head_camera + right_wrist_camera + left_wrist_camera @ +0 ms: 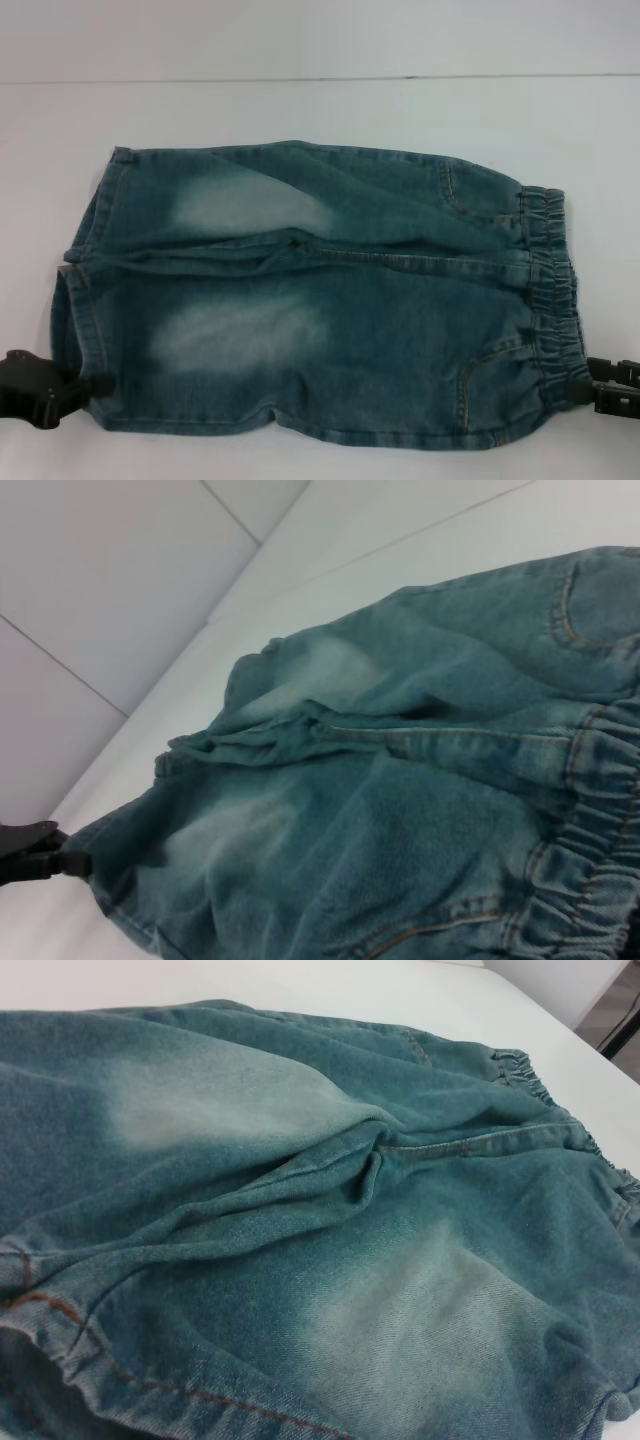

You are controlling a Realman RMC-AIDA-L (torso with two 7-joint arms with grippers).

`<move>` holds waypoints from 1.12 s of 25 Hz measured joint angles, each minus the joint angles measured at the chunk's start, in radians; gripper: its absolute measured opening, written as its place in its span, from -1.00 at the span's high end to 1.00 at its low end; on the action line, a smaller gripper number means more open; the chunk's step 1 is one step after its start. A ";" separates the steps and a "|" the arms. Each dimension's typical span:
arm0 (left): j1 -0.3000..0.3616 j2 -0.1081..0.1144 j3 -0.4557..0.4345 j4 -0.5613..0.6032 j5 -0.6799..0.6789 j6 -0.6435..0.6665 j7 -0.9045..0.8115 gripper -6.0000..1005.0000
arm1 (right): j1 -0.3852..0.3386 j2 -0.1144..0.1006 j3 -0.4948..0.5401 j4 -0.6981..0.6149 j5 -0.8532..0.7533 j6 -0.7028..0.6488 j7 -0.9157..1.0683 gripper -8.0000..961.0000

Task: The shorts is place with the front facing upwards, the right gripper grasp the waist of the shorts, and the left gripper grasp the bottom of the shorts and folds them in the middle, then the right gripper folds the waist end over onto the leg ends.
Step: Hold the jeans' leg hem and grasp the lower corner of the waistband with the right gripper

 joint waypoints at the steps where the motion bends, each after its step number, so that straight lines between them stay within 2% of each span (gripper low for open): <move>1: 0.000 -0.001 0.000 0.000 0.000 0.000 0.000 0.92 | 0.001 0.000 0.000 0.000 0.000 -0.003 0.000 -0.92; 14: -0.001 -0.007 0.000 0.000 0.000 0.000 0.000 0.91 | 0.019 -0.007 0.003 -0.003 -0.023 0.048 0.090 -0.92; 28: -0.004 -0.009 0.000 0.000 0.000 0.000 0.001 0.90 | 0.043 -0.007 0.000 -0.001 -0.040 0.022 0.100 -0.92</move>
